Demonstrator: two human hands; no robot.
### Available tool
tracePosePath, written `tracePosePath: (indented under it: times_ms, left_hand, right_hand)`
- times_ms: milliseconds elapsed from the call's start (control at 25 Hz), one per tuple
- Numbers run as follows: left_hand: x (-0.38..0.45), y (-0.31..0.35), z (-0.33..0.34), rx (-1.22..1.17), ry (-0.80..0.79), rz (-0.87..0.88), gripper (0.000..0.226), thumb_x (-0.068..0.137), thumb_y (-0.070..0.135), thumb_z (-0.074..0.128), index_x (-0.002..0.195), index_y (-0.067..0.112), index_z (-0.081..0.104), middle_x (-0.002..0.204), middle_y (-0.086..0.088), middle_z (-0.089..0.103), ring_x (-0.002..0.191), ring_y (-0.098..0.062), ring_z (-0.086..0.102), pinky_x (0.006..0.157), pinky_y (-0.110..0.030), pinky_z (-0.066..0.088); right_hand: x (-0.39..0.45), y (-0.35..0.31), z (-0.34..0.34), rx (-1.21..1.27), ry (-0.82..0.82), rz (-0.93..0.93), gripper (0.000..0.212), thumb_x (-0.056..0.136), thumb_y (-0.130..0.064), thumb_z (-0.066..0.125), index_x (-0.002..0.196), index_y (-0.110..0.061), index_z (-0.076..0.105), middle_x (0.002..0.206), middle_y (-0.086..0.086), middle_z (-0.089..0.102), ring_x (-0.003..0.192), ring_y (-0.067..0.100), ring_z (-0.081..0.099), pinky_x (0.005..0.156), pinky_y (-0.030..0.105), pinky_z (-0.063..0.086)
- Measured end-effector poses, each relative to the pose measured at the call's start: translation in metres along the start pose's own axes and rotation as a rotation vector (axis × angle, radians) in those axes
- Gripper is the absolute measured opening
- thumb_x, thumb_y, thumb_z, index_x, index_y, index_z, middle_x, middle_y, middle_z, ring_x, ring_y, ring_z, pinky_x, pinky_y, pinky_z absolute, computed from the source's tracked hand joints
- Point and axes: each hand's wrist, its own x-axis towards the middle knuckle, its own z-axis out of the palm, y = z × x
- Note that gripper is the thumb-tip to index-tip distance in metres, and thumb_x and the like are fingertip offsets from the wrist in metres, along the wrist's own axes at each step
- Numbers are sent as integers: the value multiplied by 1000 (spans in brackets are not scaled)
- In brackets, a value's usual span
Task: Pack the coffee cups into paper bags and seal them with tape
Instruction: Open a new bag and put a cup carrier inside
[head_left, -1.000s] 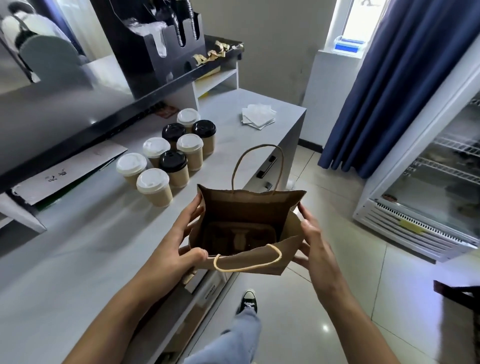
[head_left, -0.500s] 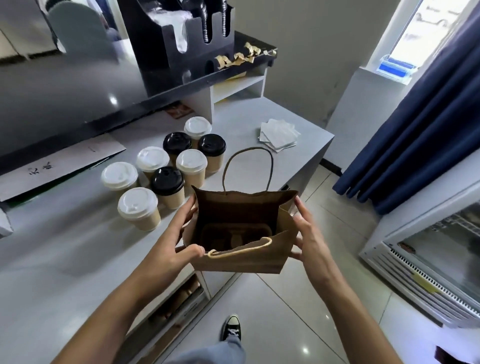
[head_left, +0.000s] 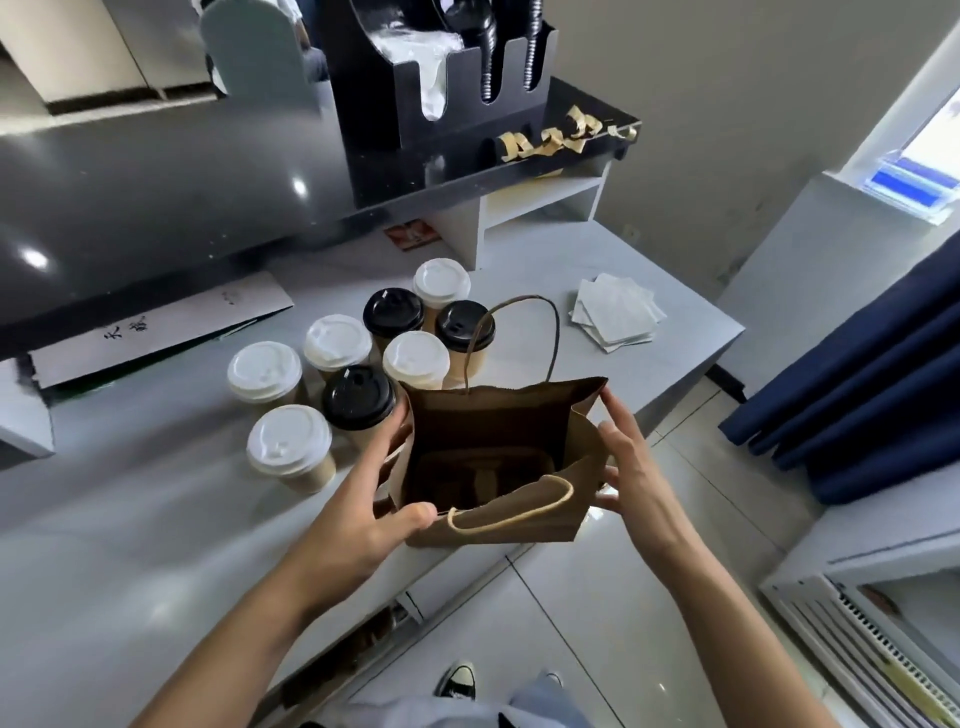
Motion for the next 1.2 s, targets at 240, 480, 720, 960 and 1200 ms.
tracePosePath:
  times_ms: [240,480,720,960,1200]
  left_hand:
    - [21,-1,17,-15,88,-14,101,72,53,71,155,53,15,159,35,24,144,18,21,115,-23,28]
    - [39,14,45,-56,290,-57,90,79,33,69,154,48,22,139,55,31,137,24,25,109,-13,30]
    - [44,25,69,-46,547,-81,85,71,53,68,150,48,34,146,43,39,141,14,31,118,-32,29]
    - [51,37,62,208,977,10,35,86,41,66,119,34,65,124,15,67,117,-13,62,101,-29,46]
    - [68,38,58,554,858,20,23,82,17,81,101,29,74,109,16,71,111,-14,61,103,-39,46]
  right_hand:
    - [52,-12,-18,-18,-100,-9,52,105,-57,31,156,-54,19,128,-35,38,128,17,43,78,21,46]
    - [98,-24,-40,-40,-298,-20,64,88,-69,37,150,-64,23,158,-13,40,138,23,49,99,42,51]
    - [135,-30,-48,-87,-483,-52,54,90,-64,43,142,-71,31,148,-14,54,131,16,58,104,45,52]
    - [151,-30,-53,-142,-623,-60,54,91,-68,44,143,-72,29,146,-14,50,127,5,55,95,32,53]
    - [163,-32,-61,-175,-718,-121,52,92,-63,41,142,-73,28,143,-18,52,128,6,57,103,42,53]
